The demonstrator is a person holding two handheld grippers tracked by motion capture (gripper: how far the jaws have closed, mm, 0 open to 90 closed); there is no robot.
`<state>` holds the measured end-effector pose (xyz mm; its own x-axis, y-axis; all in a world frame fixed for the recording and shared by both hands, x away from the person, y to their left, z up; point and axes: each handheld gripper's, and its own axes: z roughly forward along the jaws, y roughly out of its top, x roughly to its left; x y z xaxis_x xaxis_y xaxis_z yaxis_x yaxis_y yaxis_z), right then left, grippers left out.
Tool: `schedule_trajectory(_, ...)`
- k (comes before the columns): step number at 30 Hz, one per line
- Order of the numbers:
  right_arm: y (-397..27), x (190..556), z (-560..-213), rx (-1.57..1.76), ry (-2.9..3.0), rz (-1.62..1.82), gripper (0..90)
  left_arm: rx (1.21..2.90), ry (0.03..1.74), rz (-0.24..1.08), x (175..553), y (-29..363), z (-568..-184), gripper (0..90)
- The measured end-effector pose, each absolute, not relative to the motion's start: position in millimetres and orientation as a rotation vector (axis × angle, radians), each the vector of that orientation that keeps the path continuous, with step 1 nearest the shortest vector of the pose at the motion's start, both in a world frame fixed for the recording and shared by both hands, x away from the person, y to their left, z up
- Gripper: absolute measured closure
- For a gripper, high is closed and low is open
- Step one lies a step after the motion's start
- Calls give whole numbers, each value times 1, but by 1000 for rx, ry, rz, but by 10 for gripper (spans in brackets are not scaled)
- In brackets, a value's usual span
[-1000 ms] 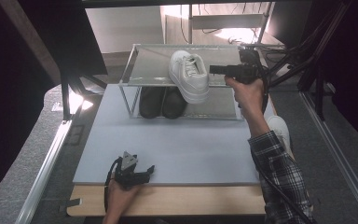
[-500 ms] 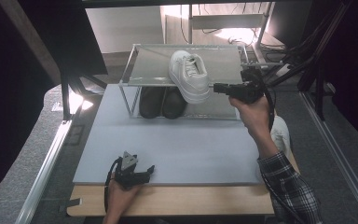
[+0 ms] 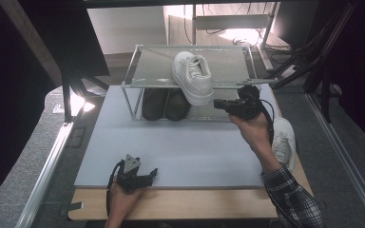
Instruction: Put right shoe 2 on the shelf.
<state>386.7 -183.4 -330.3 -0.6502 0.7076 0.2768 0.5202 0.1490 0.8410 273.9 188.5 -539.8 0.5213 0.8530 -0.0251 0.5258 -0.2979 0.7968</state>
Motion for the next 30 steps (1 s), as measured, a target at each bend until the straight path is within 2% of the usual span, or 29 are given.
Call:
schedule_trajectory(12,-170,394,-343,1214,2253,1485,899,1974,1124,527,274,189,-540,149)
schedule_trajectory(30,-153,408,-345,1236,2244,1495,900,1973,1123,527,274,188,-540,149)
